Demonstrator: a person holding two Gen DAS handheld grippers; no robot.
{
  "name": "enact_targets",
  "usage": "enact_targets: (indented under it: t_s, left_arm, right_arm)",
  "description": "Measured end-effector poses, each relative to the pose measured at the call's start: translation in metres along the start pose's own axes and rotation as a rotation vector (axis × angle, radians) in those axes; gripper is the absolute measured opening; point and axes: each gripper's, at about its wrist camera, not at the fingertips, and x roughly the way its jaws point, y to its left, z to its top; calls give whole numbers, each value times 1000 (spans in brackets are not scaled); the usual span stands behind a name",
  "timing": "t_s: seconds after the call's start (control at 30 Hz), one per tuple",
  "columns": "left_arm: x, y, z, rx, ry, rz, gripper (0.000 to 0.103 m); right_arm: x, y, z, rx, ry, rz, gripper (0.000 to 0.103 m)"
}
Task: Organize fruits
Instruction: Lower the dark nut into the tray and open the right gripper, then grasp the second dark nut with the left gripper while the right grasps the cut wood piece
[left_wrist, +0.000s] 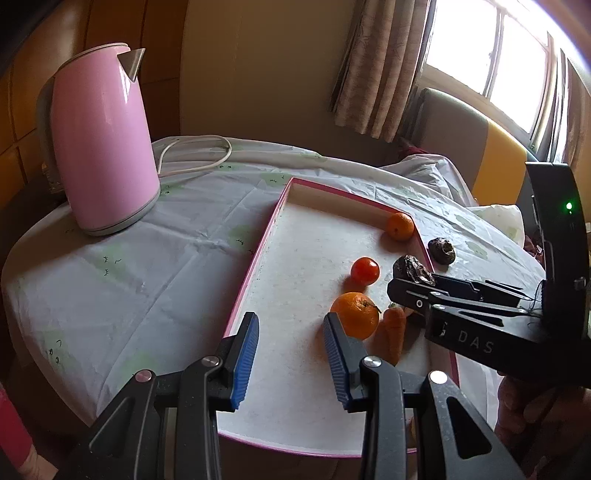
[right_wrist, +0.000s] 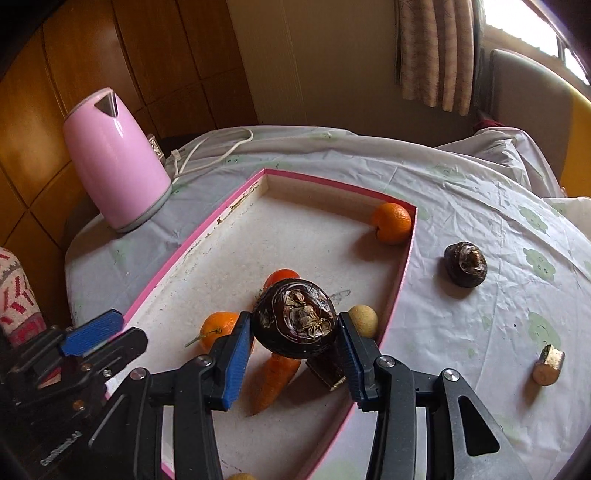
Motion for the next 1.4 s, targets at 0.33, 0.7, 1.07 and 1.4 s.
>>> enact_targets:
  t_s: [0.33, 0.7, 1.07, 1.4]
  left_arm:
    - [-4, -13, -1, 24, 1, -22, 36]
    - [-4, -53, 5, 109, -3, -84, 36]
    - [5, -113, 10, 225, 9, -165, 36]
    - [31, -151, 38, 288, 45, -216, 36]
  right_arm:
    - [-17, -5, -3, 23, -39, 8, 54]
    - [-72, -63, -31, 147, -149, -127, 55]
    - [-88, -191, -79, 442, -113, -347, 67]
    - [-47, -216, -65, 470, -42, -339, 38]
